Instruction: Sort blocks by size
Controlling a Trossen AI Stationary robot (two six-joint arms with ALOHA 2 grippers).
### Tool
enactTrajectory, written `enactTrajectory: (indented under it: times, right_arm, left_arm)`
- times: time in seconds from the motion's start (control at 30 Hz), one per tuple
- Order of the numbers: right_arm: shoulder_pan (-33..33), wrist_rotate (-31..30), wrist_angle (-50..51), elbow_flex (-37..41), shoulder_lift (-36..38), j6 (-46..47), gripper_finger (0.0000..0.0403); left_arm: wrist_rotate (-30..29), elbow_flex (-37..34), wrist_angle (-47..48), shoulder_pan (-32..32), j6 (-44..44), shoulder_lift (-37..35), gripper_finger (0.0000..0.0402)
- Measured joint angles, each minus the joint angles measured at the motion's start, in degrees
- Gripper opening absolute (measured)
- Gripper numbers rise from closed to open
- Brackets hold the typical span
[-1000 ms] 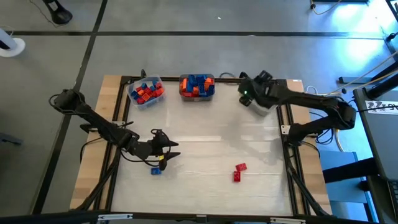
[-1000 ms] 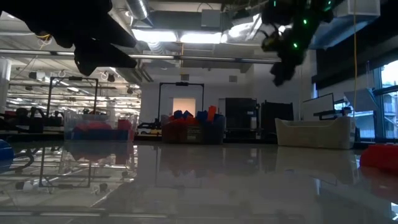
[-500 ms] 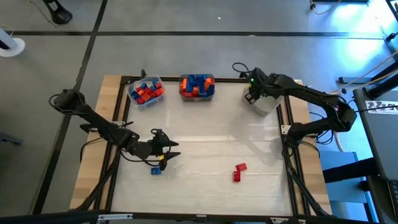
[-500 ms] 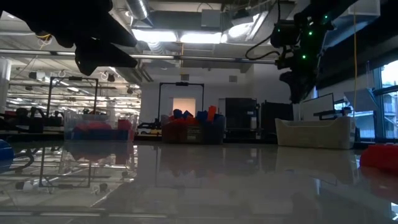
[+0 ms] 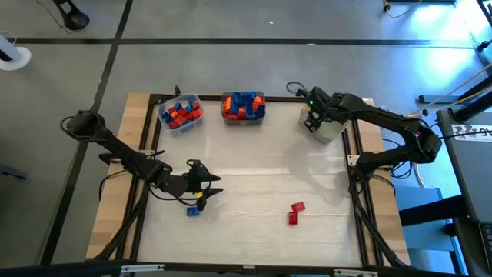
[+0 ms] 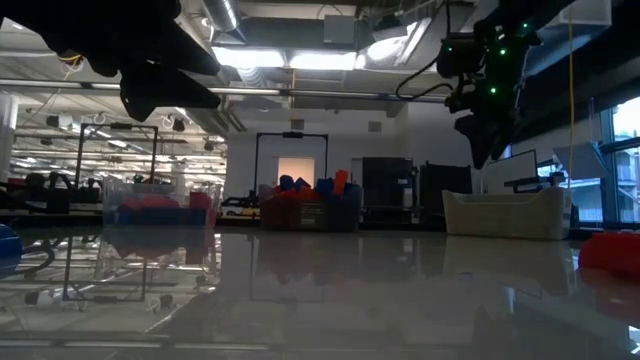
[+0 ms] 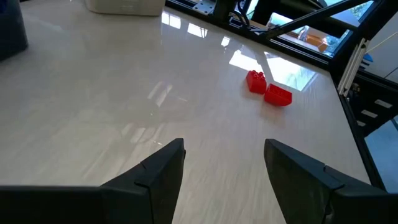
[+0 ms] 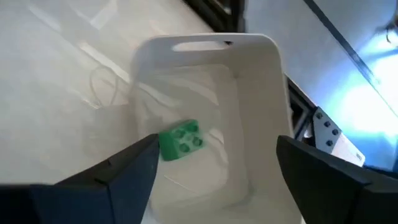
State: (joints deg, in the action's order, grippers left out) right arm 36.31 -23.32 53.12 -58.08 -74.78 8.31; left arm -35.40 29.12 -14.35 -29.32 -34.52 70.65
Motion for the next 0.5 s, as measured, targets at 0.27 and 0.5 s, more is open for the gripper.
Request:
enactTrajectory:
  times: [0.27,0.5]
  right_arm:
    - [-13.43,9.46,3.94,-0.07,3.81,7.15,0.0323]
    - [-31.89,14.82,8.89,-0.07,4.11,14.03,0.0323]
  left_arm:
    - [-0.02,0.00,0.09,-0.07,0.42,0.00,0.0210]
    - [-0.02,0.00,0.24,-0.07,1.53,0.00,0.0210]
